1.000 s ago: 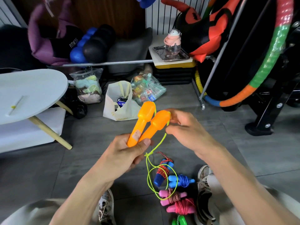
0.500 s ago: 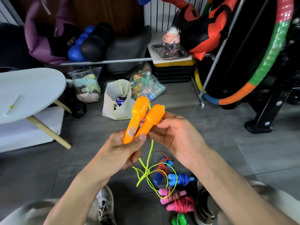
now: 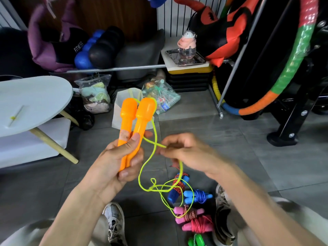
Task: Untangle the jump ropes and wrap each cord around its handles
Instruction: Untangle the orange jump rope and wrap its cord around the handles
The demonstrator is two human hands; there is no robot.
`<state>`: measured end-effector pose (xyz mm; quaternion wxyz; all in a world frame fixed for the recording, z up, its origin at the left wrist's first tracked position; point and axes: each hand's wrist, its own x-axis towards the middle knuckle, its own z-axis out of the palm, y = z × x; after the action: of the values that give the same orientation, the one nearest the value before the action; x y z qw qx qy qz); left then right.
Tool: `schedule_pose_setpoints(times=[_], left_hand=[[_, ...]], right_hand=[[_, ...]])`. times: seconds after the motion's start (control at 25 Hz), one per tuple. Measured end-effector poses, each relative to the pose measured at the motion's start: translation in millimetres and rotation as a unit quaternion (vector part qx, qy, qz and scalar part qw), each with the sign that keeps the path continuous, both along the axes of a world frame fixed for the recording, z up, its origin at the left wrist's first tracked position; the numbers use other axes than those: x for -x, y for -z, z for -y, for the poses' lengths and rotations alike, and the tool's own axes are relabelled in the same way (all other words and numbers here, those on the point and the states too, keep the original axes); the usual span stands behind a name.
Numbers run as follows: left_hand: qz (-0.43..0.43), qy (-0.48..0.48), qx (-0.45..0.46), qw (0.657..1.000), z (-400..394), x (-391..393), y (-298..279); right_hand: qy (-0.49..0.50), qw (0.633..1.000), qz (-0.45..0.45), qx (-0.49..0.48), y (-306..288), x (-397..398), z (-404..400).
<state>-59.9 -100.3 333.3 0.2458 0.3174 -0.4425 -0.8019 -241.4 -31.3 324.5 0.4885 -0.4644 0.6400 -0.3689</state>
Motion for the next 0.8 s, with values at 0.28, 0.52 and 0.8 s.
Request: schedule_pose_setpoints(times=[0.28,0.52,0.8], left_hand=[[0.049,-0.076,0.034,0.995,6,-1,3],[0.281,-0.019,0.272,0.92,-1,13,29],[0.327,0.254,0.49,0.767,-24,18,26]], right_hand=[[-0.003,0.985,-0.152,0.086,-10,31,-4],[-0.053,0.864,-0.434,0.25,-30,43,-11],[-0.181,0.902,-0.336,0.199,-25,55,1]])
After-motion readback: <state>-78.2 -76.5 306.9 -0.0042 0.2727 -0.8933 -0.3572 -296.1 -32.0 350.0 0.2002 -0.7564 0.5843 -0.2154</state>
